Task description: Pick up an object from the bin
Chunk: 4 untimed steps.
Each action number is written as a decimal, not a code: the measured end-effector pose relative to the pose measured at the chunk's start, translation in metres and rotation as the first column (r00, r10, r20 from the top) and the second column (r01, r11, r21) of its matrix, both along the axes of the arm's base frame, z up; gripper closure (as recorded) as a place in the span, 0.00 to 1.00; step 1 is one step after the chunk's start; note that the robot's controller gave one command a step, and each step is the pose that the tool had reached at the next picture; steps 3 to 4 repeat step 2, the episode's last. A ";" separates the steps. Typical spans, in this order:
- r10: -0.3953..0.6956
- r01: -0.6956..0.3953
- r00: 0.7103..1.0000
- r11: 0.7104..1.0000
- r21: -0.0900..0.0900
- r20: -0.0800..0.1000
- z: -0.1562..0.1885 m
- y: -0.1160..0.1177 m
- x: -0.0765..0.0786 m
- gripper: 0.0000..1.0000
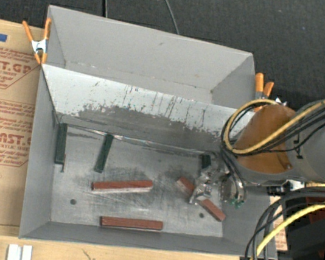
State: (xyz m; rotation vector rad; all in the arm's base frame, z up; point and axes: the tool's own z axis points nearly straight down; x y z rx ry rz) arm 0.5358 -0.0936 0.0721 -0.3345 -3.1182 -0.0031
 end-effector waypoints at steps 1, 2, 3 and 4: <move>0.011 -0.011 1.000 1.000 0.000 0.000 0.065 -0.015 -0.011 1.00; -0.016 0.016 1.000 1.000 -0.002 0.007 0.158 0.025 -0.023 1.00; -0.016 0.016 1.000 1.000 -0.002 0.007 0.158 0.025 -0.023 1.00; -0.016 0.016 1.000 1.000 -0.002 0.007 0.158 0.025 -0.023 1.00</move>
Offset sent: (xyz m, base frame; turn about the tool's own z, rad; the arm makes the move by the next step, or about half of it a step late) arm -0.0235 0.0243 0.1588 0.0185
